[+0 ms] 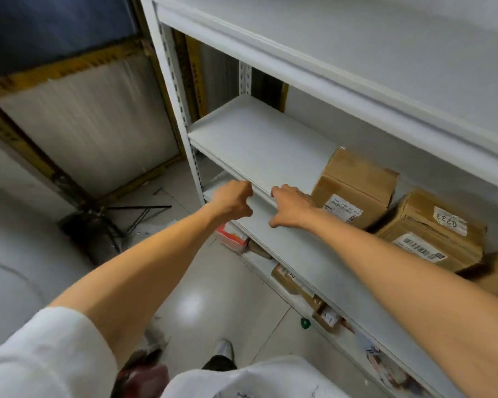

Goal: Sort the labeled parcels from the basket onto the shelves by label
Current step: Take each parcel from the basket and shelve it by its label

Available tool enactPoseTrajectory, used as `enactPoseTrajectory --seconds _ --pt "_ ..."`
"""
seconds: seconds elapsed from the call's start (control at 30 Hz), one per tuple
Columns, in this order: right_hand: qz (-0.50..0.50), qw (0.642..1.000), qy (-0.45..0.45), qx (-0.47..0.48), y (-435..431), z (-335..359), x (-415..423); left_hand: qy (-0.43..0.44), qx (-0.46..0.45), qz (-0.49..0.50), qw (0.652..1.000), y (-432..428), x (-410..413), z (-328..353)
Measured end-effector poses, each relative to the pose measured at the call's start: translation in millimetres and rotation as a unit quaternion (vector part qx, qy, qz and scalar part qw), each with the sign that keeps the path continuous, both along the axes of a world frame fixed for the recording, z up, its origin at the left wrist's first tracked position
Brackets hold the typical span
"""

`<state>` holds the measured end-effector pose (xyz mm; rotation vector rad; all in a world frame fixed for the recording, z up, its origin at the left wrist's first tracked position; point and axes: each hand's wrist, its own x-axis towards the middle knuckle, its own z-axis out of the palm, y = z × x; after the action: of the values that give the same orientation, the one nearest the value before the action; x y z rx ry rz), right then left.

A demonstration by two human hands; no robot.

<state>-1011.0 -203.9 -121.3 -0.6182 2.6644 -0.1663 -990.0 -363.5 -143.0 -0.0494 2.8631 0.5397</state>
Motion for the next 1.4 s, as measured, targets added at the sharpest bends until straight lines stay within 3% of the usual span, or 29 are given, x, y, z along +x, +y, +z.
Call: enactPoseTrajectory --seconds 0.23,0.4,0.63,0.83,1.0,1.4 --pt "0.206 0.976 0.067 -0.021 -19 24 26 0.012 -0.061 0.179 0.982 -5 83 26" --pt "0.379 0.914 0.131 -0.061 -40 30 77 0.022 -0.091 0.302 0.949 11 164 34" --pt "0.530 0.842 0.037 -0.090 -63 42 184 -0.026 -0.070 0.475 0.877 33 324 47" --pt "0.665 0.743 -0.001 -0.077 -78 59 299 -0.048 -0.100 0.582 0.806 73 462 61" --pt "0.766 0.639 0.004 -0.064 -62 69 416 -0.044 -0.062 0.672 0.736 130 579 66" --pt "0.894 0.442 -0.063 -0.032 73 56 662 -0.072 -0.028 0.833 0.548 337 777 46"
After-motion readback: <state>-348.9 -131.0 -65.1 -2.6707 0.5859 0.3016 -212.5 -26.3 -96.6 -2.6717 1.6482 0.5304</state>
